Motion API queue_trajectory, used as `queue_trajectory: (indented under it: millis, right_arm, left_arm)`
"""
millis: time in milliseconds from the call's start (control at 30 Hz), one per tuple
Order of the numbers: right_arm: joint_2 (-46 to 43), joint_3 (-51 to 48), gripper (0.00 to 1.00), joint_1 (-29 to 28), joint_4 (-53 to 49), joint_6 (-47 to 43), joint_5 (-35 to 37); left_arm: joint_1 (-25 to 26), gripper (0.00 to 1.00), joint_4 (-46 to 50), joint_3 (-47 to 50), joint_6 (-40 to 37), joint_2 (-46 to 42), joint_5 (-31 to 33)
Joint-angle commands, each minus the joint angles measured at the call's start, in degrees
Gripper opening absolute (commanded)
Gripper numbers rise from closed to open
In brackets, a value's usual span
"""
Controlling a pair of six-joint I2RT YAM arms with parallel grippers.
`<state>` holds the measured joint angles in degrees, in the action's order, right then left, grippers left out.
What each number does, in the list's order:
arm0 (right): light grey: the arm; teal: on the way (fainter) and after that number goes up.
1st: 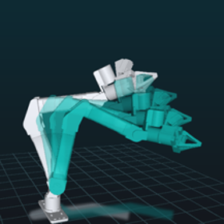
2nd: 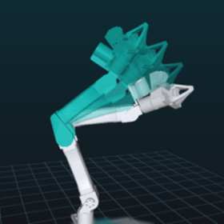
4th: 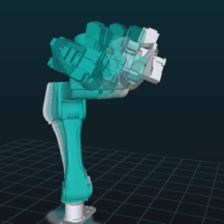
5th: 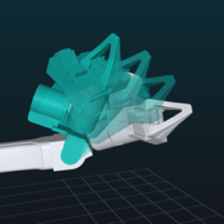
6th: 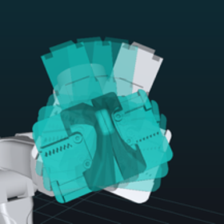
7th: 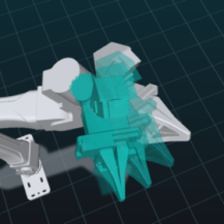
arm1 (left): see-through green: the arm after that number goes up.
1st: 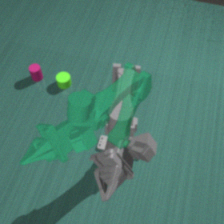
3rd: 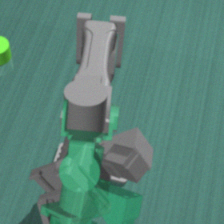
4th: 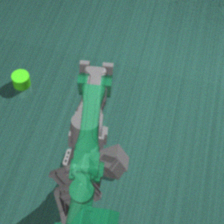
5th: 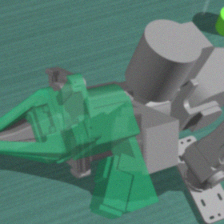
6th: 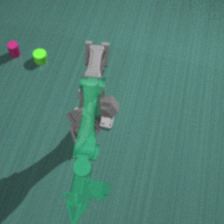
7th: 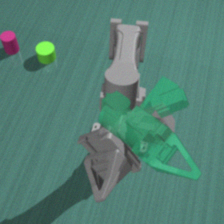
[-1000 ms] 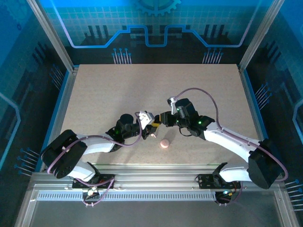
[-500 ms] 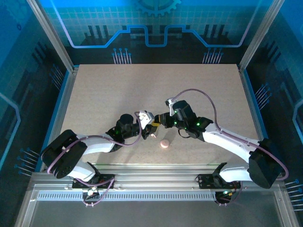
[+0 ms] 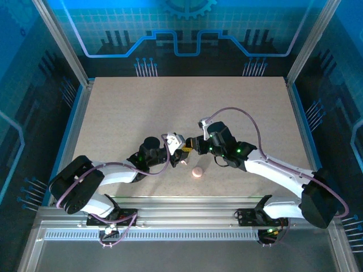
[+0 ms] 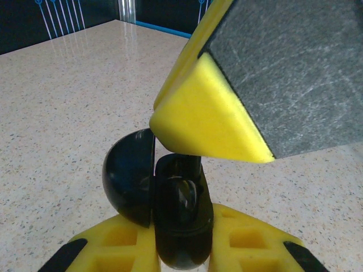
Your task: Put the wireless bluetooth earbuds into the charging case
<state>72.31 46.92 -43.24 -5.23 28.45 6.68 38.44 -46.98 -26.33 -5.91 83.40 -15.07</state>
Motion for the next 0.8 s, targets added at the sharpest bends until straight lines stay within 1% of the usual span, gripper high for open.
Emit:
queue_trajectory:
  millis: [0, 767]
  right_arm:
    - [0.16, -1.04, 0.20, -1.67, -0.13, -0.76, 0.10]
    - [0.70, -2.10, 0.26, -2.59, 2.99, -0.50, -3.42]
  left_arm:
    - [0.24, 0.15, -2.68, -0.39, 0.45, -1.92, -0.75]
    - [0.24, 0.15, -3.11, 0.37, 0.20, -2.83, -0.31]
